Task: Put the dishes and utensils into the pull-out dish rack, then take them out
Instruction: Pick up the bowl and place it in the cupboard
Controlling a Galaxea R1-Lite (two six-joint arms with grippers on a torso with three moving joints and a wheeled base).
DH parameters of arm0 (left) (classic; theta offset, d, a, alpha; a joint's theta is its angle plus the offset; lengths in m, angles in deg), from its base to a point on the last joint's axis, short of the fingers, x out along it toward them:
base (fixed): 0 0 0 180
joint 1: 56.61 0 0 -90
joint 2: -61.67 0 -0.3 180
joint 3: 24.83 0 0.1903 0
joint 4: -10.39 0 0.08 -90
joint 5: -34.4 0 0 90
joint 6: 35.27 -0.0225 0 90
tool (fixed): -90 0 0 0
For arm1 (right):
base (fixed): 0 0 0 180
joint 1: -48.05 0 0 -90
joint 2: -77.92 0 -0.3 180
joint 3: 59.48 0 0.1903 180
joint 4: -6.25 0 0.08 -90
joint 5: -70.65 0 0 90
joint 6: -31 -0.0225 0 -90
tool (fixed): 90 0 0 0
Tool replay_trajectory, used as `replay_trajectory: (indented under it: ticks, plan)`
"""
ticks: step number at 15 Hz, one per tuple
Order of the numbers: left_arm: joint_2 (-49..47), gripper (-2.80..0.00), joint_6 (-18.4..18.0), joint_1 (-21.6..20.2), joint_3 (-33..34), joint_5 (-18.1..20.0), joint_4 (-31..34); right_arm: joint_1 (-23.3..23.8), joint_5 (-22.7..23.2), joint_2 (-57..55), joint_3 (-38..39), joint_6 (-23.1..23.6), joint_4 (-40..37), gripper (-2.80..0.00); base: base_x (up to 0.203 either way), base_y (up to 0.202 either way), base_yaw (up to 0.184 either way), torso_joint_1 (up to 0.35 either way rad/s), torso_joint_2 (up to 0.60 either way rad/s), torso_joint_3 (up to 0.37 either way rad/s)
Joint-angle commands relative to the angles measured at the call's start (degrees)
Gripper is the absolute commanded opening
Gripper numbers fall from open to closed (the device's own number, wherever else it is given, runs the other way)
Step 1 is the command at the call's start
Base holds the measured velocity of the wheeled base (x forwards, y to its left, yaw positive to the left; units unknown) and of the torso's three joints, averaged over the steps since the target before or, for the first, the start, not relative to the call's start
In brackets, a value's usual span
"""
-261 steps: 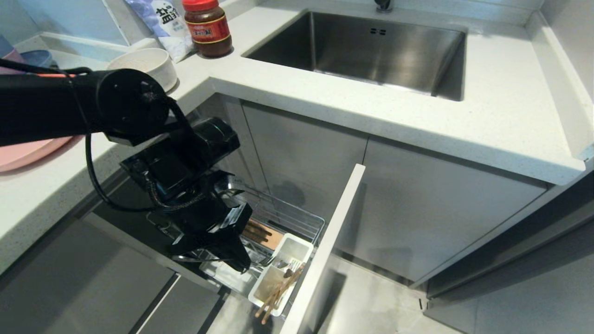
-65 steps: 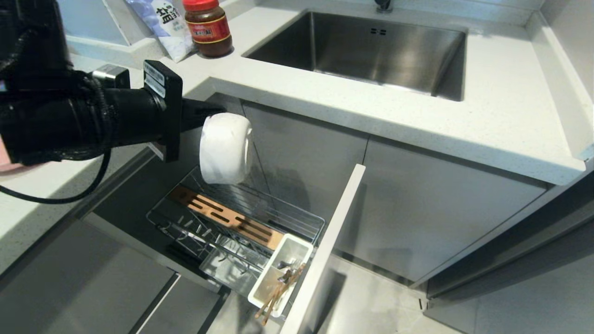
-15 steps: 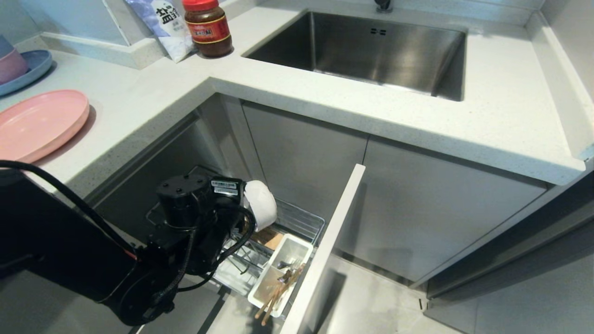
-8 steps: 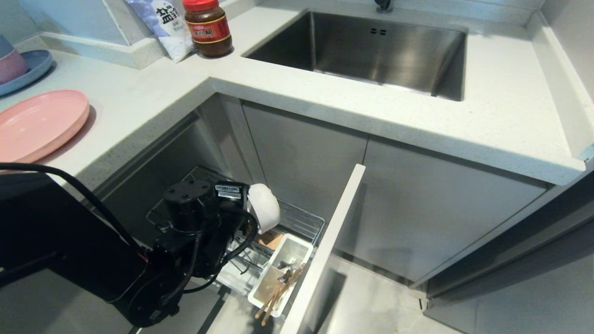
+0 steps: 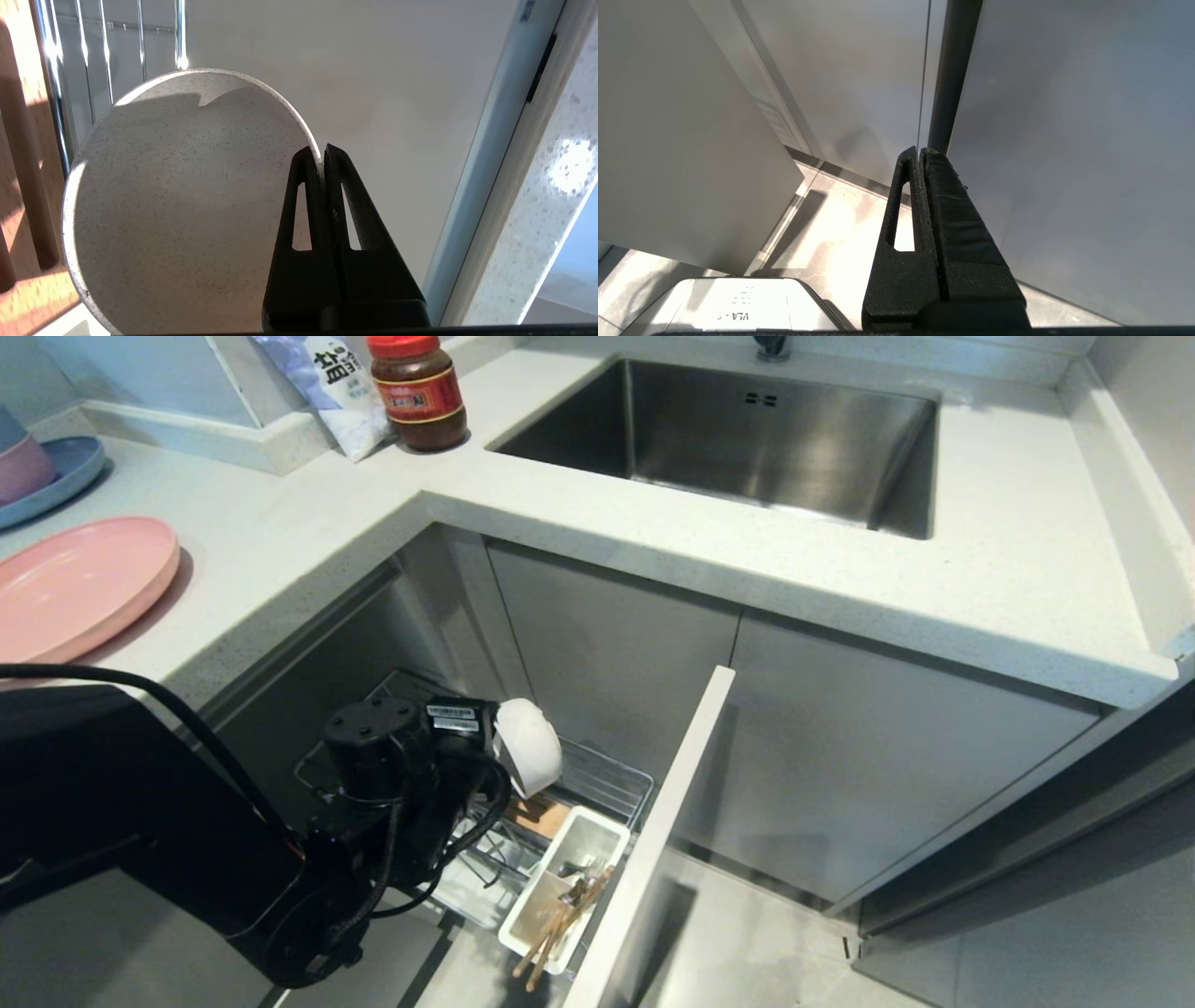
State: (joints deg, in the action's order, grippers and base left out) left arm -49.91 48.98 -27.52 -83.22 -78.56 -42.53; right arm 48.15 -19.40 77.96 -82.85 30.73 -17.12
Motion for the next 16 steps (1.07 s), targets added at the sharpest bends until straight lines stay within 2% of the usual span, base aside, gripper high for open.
replay_trajectory:
  ticks: [1, 16]
  plan:
    - [-0.17, -2.80, 0.31, -0.48, -0.04, -0.15, -0.39, -0.01, 0.05, 0.21, 0.09, 0.00, 0.00, -2.80, 0.000, 0.000, 0.000, 0.000, 0.00, 0.000]
    - [-3.31, -2.80, 0.57, -2.27, -0.84, 0.20, -1.50, -0.01, 0.05, 0.21, 0.09, 0.00, 0.00, -2.80, 0.000, 0.000, 0.000, 0.000, 0.00, 0.000]
